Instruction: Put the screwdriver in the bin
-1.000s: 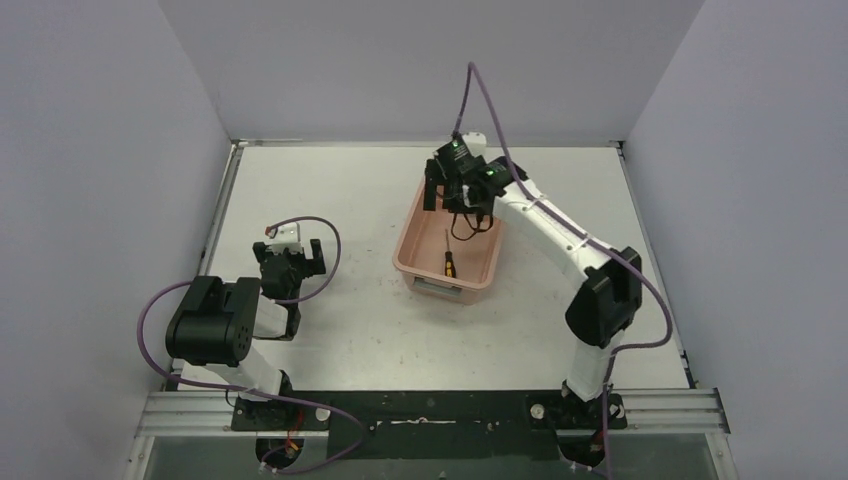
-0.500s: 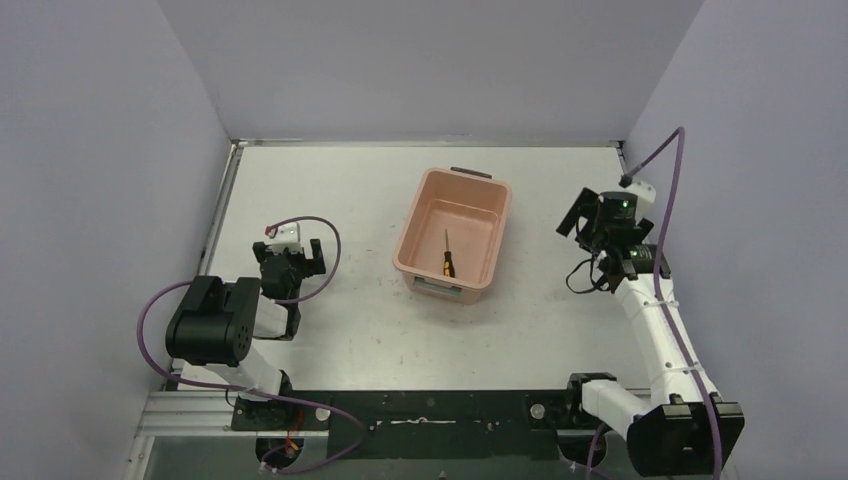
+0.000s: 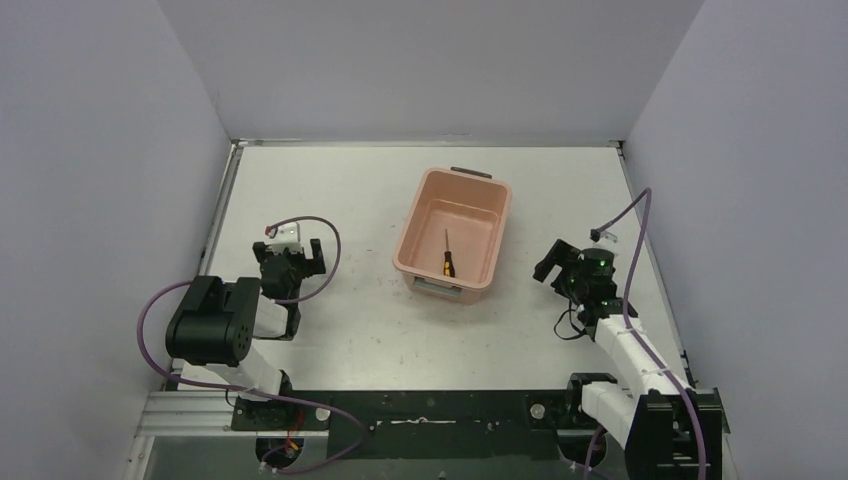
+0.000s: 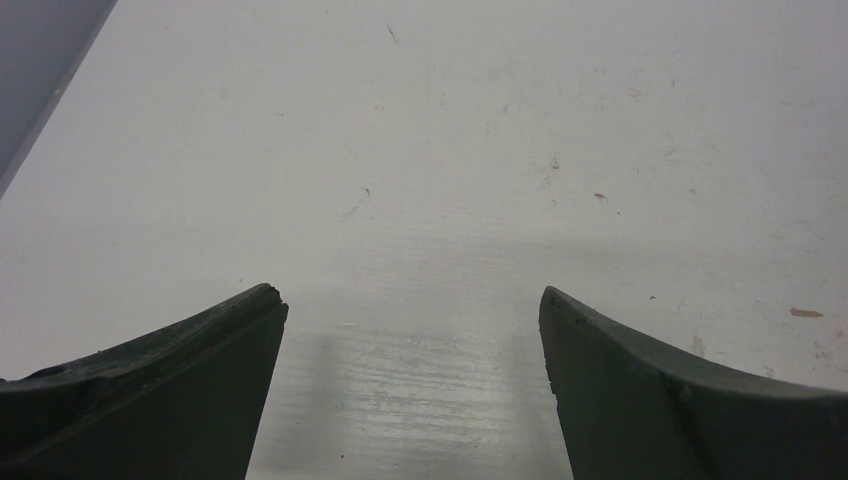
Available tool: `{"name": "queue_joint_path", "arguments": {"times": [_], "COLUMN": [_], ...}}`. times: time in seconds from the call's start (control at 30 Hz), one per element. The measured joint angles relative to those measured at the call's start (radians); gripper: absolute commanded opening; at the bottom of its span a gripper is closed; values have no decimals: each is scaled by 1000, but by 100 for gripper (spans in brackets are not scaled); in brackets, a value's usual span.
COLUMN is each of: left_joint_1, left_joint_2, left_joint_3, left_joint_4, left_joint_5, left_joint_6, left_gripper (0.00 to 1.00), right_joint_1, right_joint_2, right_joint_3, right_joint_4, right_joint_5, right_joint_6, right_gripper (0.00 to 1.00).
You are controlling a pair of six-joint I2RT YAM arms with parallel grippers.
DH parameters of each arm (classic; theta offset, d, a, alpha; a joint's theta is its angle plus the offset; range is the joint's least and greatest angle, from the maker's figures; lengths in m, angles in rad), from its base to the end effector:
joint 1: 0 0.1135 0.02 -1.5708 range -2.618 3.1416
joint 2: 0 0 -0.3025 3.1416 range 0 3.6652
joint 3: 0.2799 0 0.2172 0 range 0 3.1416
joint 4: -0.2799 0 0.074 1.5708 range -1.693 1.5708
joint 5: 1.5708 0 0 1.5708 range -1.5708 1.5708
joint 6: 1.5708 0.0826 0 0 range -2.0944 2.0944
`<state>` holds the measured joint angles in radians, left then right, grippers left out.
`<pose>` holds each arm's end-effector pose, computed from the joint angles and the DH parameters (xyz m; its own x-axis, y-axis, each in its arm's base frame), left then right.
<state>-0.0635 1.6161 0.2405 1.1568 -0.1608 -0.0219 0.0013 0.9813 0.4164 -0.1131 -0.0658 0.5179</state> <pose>0.2851 -0.0049 0.1888 -0.2145 -0.0080 -0.9767 -0.0980 0.9951 0.0134 0.1821 0.0057 0.2058 -0.5710 0.4933 -0.6563 0.2649 0.8673 0.4214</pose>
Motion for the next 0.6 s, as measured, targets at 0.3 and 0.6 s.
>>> {"name": "queue_joint_path", "arguments": {"times": [0.3,0.6], "left_joint_1": [0,0], "left_joint_2": [0,0], "left_joint_3": [0,0], "left_joint_4": [0,0], "left_joint_5": [0,0], "left_joint_6": [0,0], "left_gripper": [97,97], "right_joint_1": [0,0], "right_joint_2": [-76,-112], "right_joint_3": [-76,-76], "right_joint_4": [112,118], "right_joint_5": [-45,-48], "right_joint_6": [18,-14], "right_gripper": [100,100]}}
